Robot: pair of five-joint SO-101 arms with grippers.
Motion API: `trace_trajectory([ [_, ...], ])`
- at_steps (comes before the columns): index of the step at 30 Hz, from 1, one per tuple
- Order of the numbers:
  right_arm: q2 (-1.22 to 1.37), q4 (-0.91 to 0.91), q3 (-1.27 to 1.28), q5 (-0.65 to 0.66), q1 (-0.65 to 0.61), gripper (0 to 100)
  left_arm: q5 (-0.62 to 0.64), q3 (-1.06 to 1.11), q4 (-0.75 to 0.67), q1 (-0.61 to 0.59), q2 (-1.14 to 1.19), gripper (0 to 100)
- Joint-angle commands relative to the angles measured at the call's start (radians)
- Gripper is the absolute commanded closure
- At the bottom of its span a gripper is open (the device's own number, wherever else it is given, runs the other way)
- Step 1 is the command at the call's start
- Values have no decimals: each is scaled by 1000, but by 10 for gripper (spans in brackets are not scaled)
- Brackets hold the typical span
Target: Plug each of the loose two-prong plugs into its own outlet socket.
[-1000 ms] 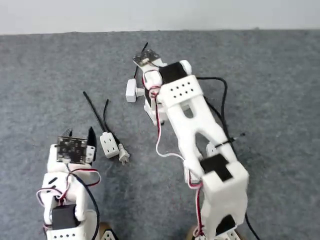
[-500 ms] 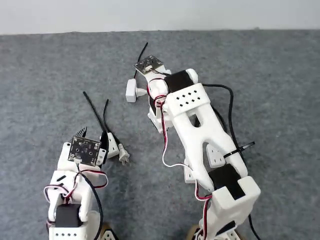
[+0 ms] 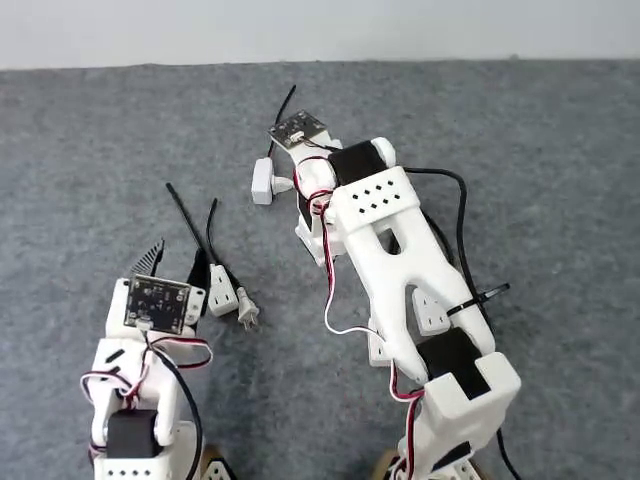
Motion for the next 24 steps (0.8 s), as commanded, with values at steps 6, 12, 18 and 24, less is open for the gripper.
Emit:
trace_trajectory([
  [6, -54, -22, -3, 14, 10, 876, 55, -328, -203, -2, 681, 819],
  [12, -54, -74, 35, 14, 12, 876, 155, -671, -77, 20, 1269, 819],
  [18, -54, -81, 35, 15, 28, 876, 236, -851, 60, 26, 1540, 819],
  [24, -53, -101, 37, 15, 31, 876, 239, -756, -40, 28, 1505, 819],
])
